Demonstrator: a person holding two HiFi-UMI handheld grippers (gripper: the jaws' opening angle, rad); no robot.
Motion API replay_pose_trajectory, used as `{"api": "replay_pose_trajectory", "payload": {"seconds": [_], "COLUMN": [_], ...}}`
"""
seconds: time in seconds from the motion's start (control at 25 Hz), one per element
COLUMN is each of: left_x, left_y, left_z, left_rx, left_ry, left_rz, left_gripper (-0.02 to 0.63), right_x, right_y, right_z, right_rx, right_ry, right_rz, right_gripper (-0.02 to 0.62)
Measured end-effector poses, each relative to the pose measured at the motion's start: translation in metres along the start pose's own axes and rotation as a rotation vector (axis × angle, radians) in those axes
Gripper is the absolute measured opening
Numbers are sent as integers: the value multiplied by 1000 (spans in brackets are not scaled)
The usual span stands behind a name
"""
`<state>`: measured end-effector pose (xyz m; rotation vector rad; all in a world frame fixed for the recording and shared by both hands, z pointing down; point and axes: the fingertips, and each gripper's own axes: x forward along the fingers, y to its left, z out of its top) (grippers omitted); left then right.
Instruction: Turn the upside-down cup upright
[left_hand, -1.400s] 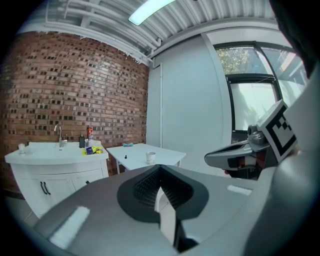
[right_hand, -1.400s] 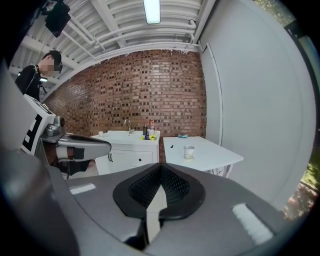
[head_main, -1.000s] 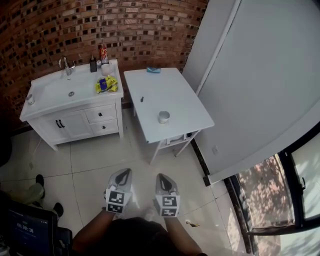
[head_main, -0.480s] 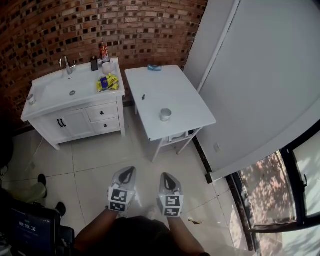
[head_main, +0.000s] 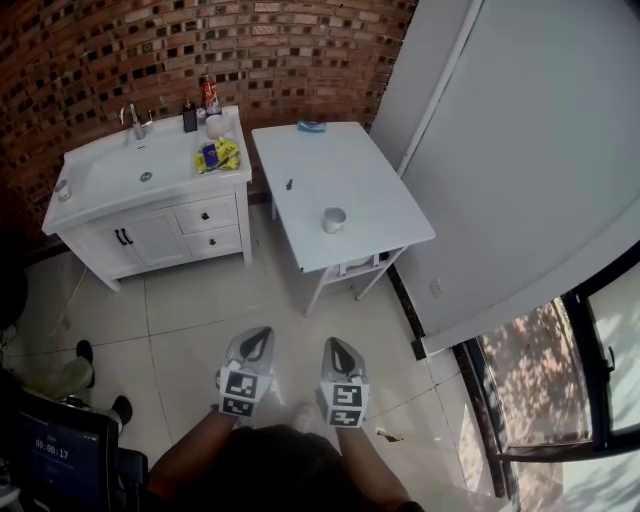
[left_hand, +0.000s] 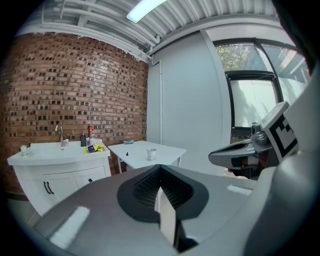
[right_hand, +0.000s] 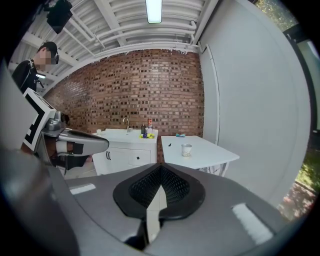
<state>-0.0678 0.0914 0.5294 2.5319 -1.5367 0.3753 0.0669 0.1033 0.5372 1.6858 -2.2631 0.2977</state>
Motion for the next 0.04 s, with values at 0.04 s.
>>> {"api": "replay_pose_trajectory", "payload": {"seconds": [0.04], "left_x": [0], "left_y": [1], "left_z": [-1], "left_rx": [0], "left_ry": [1], "left_rz": [1], "left_gripper": [-5], "right_x": [0], "right_y": [0], "right_z": [0], "right_rx": [0], "right_ry": [0], "right_rz": [-1], "right_gripper": [12]}}
